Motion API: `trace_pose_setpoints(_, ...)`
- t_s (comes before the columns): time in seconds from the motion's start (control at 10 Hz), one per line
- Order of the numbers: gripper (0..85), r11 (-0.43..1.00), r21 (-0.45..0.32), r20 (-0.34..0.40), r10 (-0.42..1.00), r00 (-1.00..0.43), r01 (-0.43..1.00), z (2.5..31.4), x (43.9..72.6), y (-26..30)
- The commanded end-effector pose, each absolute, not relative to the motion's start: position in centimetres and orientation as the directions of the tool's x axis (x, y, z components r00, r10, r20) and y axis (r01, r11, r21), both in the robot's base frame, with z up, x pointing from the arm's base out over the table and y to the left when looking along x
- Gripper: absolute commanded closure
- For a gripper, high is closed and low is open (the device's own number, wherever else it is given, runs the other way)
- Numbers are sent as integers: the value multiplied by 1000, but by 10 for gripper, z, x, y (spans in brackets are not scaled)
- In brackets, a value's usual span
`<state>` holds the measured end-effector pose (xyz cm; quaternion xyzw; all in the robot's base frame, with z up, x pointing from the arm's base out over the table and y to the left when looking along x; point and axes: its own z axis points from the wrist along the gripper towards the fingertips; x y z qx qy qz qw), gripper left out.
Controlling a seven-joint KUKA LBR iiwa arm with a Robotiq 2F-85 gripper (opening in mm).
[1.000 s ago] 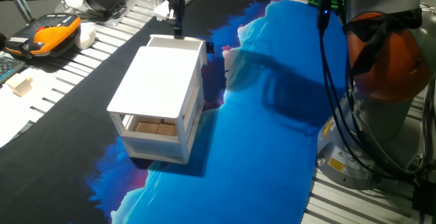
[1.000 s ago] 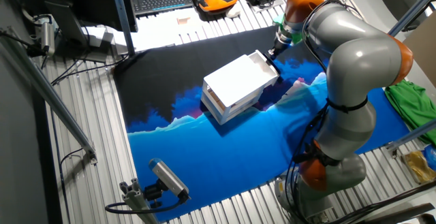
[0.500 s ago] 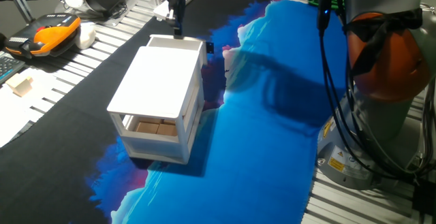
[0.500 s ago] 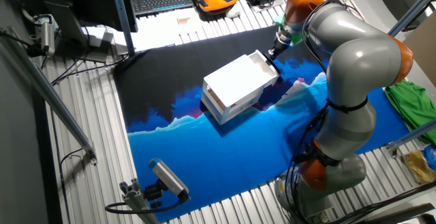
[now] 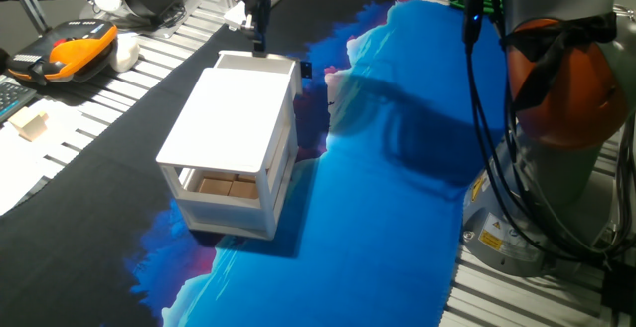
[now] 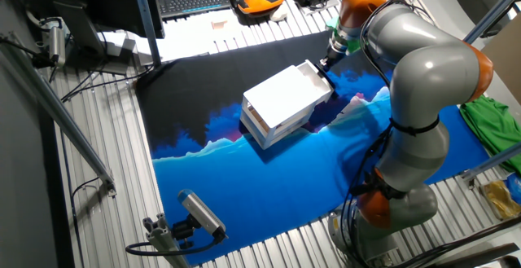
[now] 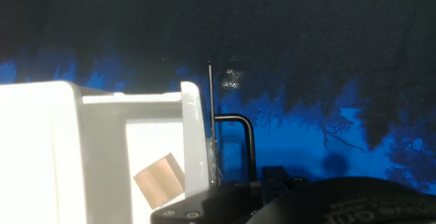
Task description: Grasp the handle and close the drawer
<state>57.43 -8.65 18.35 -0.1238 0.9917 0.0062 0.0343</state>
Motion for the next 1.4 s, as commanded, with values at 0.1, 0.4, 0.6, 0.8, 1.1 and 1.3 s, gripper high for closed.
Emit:
trace_pose_setpoints(0.1,850,971,0,-72,-237,-969,-238,183,574,-86)
trace_pose_setpoints(0.4,850,973,-11,-75,-232,-970,-232,184,574,-86)
trace_pose_setpoints(0.6,850,971,-5,-83,-237,-968,-237,185,574,-87)
trace_pose_setpoints(0.8,850,968,9,-90,-249,-964,-250,189,573,-89)
trace_pose_setpoints(1.1,850,969,9,-98,-247,-964,-249,189,573,-88)
trace_pose_setpoints(1.3,850,973,9,-113,-230,-967,-233,188,573,-87)
